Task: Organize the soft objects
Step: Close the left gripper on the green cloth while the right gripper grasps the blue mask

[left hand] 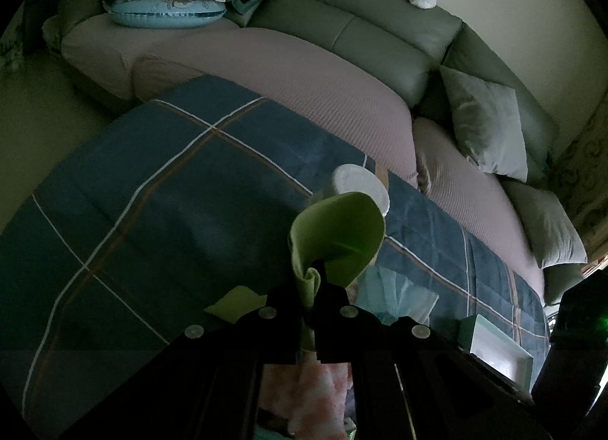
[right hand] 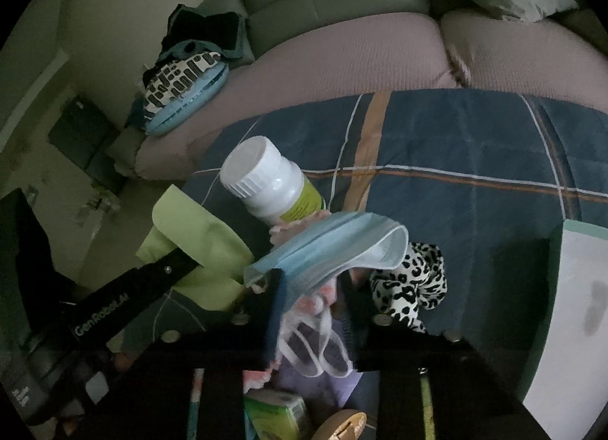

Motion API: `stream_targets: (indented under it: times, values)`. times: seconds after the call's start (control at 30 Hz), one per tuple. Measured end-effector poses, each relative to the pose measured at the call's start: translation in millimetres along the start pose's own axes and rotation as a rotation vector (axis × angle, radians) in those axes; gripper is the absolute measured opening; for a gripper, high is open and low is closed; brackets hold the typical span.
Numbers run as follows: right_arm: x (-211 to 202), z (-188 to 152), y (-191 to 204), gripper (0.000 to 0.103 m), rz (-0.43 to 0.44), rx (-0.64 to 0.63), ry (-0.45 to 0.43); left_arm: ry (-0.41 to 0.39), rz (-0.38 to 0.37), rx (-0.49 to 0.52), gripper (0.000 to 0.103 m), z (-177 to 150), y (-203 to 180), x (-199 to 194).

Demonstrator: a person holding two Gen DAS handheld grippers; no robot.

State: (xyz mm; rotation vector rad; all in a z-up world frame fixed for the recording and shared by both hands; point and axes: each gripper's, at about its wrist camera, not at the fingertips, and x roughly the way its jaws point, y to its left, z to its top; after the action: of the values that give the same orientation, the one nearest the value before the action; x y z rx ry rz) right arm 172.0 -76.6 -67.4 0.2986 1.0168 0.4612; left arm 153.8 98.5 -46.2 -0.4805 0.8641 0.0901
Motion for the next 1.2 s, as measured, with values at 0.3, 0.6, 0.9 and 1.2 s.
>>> stream_targets:
  times: [0.3, 0.6, 0.9, 1.2]
  values:
    - [-13.7, -1.7, -0.1, 0.004, 0.005, -0.009, -0.049, 0.003, 0.006, 0.01, 0.004, -0.4, -3.8, 1.0]
    - [-52.2, -4.5, 1.1, 0.004, 0.011, -0.019, -0.13, -0.011, 0.015, 0.017, 0.004, -1.7, -5.0, -0.5]
    - [-106.5, -12.5, 1.4, 0.004, -0.016, -0.032, -0.218, -0.02, 0.018, 0.003, 0.004, -1.3, -4.2, -2.2]
    - [-158.3, -22.9, -24.5, 0.004, -0.113, 0.002, -0.303, -0.049, 0.01, 0.016, 0.004, 0.1, -9.3, -10.8]
